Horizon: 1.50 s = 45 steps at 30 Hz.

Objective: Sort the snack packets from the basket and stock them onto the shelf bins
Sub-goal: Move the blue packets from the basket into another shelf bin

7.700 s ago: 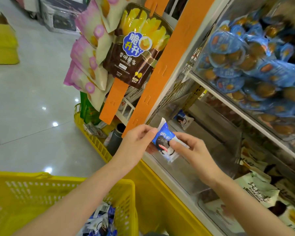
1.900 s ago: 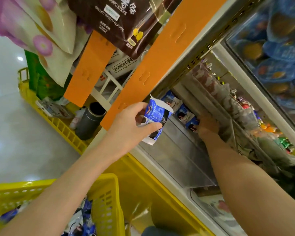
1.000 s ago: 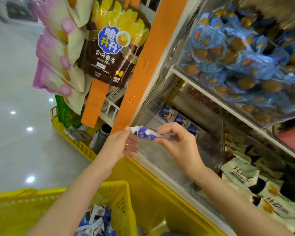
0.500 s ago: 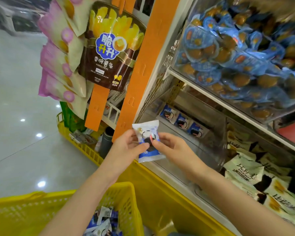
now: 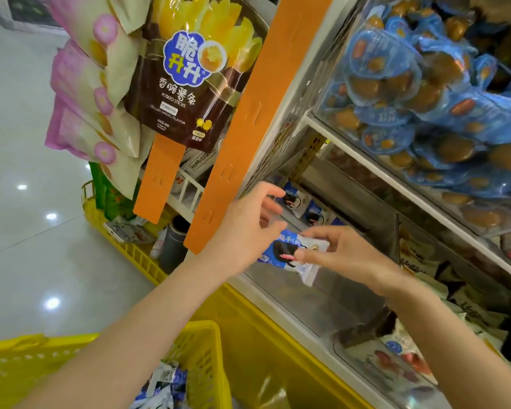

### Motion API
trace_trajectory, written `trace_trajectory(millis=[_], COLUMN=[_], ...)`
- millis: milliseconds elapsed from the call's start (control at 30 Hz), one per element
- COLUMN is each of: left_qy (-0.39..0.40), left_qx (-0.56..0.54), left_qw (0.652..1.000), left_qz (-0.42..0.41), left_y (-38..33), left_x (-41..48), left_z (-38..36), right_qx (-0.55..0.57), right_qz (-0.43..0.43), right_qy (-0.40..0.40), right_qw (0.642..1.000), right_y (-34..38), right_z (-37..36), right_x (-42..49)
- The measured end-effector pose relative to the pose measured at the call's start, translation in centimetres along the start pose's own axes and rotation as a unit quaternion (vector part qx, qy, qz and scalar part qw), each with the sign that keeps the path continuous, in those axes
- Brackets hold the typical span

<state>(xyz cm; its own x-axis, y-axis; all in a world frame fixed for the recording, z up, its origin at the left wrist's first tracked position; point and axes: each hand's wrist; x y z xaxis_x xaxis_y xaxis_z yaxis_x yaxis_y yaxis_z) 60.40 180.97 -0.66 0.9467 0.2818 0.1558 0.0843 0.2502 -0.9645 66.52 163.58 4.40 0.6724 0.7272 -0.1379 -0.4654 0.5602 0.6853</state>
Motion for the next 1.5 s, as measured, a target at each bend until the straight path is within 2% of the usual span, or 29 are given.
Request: trace_trajectory(millis=[100, 167, 300, 433, 567, 667, 767, 867, 1033, 1133, 1233, 1400, 1500], left_qy=[-0.026, -0.017, 0.024, 0.038, 0.046, 0.045, 0.031, 0.023, 0.028, 0.041, 0.046, 0.026, -0.005], left_qx=[0.123, 0.236, 0.360, 0.362, 0.352, 0.355, 0.365, 0.372, 0.399, 0.408, 0.403, 0.372, 0.316], left_qw=[0.990, 0.966, 0.919, 0.917, 0.920, 0.918, 0.913, 0.911, 0.899, 0.897, 0.900, 0.917, 0.940], left_qz=[-0.060, -0.105, -0.160, -0.164, -0.165, -0.170, -0.179, -0.177, -0.177, -0.165, -0.160, -0.143, -0.128], left_y=[1.3, 2.8, 4.7, 5.0, 5.1, 5.4, 5.5, 5.5, 4.9, 4.8, 4.9, 4.7, 4.9], left_x=[0.2, 0.2, -0.3, -0.2, -0.2, 0.0, -0.1, -0.1, -0.2, -0.1, -0.5, -2.4, -5.0], left_z=[-0.3, -0.4, -0.8, -0.6, -0.5, -0.5, -0.6, -0.8, -0.6, -0.5, -0.4, -0.2, 0.3], right_qx=[0.009, -0.067, -0.129, -0.099, -0.125, -0.134, -0.258, -0.310, -0.261, -0.135, -0.035, -0.084, -0.201], right_qz=[-0.036, -0.065, -0.121, -0.110, -0.133, -0.104, -0.097, -0.080, -0.066, -0.058, -0.012, 0.040, 0.147], right_qy=[-0.136, -0.207, -0.219, -0.278, -0.215, -0.258, -0.264, -0.258, -0.273, -0.301, -0.284, -0.173, -0.158], right_qw=[0.990, 0.974, 0.960, 0.949, 0.959, 0.951, 0.924, 0.912, 0.924, 0.942, 0.958, 0.981, 0.955], right_y=[-2.4, -4.9, -9.2, -11.6, -13.3, -14.0, -14.5, -14.4, -11.4, -7.7, -4.6, -3.0, -3.1], right_z=[1.4, 1.7, 1.1, 0.6, 0.1, 0.5, 0.5, 0.3, 0.1, -1.0, -3.2, -6.4, -8.3], right_x=[2.0, 4.2, 9.7, 13.8, 15.2, 15.9, 16.0, 15.7, 14.3, 12.0, 7.2, -0.5, -3.2])
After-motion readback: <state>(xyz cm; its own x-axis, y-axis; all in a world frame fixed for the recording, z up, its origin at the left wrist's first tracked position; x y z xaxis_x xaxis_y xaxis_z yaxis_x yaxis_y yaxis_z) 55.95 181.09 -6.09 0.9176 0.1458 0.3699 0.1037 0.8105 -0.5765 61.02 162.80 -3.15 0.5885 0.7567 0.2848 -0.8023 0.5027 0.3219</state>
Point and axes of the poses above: each hand's wrist, its own x-axis towards the middle knuckle, its own z-axis out of the back of the hand, y = z × x, and after that the axes turned 10 degrees about z, right-handed
